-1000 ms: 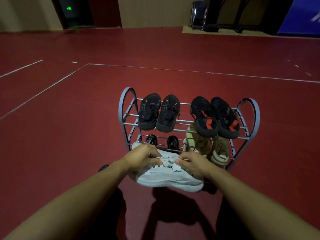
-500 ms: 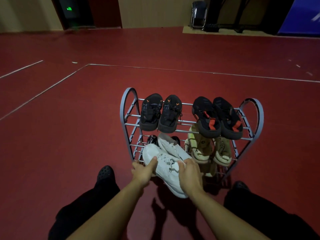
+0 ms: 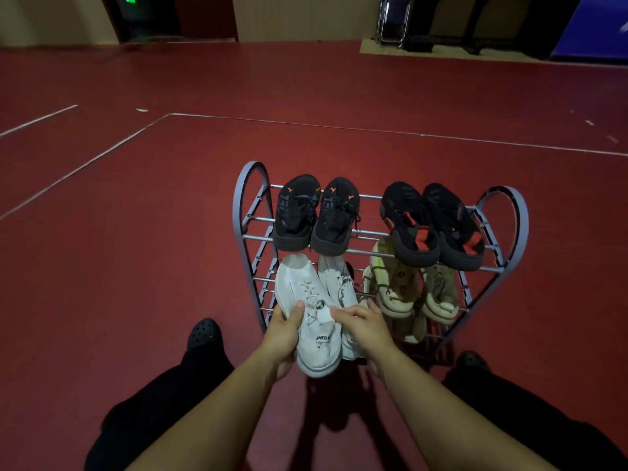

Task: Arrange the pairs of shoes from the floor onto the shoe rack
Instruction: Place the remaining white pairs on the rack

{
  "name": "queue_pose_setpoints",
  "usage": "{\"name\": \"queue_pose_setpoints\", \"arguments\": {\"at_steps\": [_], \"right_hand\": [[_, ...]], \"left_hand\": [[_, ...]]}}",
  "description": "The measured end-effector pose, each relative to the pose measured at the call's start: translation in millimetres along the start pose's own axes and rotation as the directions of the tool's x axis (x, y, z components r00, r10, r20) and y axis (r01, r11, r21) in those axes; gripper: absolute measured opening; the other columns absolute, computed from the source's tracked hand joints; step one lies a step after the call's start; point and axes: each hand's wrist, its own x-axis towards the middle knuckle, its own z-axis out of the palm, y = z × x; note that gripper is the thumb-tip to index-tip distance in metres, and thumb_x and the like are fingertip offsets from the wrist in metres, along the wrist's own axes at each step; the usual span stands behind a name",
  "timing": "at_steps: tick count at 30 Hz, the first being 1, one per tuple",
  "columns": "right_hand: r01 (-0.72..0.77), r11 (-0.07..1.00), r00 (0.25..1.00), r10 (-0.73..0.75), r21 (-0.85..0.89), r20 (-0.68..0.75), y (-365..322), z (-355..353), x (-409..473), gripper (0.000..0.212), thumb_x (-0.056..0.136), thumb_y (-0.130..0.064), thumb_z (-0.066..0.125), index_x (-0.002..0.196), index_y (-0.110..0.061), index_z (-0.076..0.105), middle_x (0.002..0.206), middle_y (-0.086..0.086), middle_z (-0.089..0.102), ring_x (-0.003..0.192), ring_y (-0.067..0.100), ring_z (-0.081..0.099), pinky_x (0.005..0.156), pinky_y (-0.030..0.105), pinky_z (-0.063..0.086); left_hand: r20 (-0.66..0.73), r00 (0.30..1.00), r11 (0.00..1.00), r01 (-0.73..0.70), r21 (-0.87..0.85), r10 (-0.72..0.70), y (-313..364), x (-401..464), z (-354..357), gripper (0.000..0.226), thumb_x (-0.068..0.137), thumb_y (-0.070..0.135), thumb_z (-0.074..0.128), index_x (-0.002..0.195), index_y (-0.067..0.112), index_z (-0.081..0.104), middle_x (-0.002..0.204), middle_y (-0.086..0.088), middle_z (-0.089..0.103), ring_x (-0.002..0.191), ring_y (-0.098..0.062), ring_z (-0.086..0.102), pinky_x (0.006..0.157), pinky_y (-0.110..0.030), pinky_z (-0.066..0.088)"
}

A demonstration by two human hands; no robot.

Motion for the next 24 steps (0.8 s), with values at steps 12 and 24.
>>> {"name": "queue_pose_setpoints", "arguments": {"at_steps": [12,24], "right_hand": [[-0.219,0.838,0.975,0.205,0.499,0.083,36,15,13,0.070,0.080,-0.023,0.083,0.139,-0.026,0.046,0.123,0.004,0.069,0.106,0.027,0.071,0.095,0.054,0.055],[0.065,0.979,0.987,-0.034,0.195,-0.157,14,17,68,0.045,0.098,-0.022,0.060,0.141,-0.016,0.047,0.129,0.002,0.058,0.107,0.019,0.060,0.085,0.030,0.045]], "left_hand": [[-0.030,0.999,0.989,0.026,0.147,-0.022,18,34,-15,0.037,0.099,0.042,0.062,0.120,0.012,0.069,0.105,-0.006,0.079,0.097,-0.023,0.077,0.081,-0.035,0.060],[-0.131,0.950,0.883,-0.205,0.423,0.283,37,91,8,0.026,0.103,0.043,0.053,0.117,0.023,0.059,0.104,0.006,0.068,0.106,-0.023,0.064,0.097,-0.040,0.049]]}}
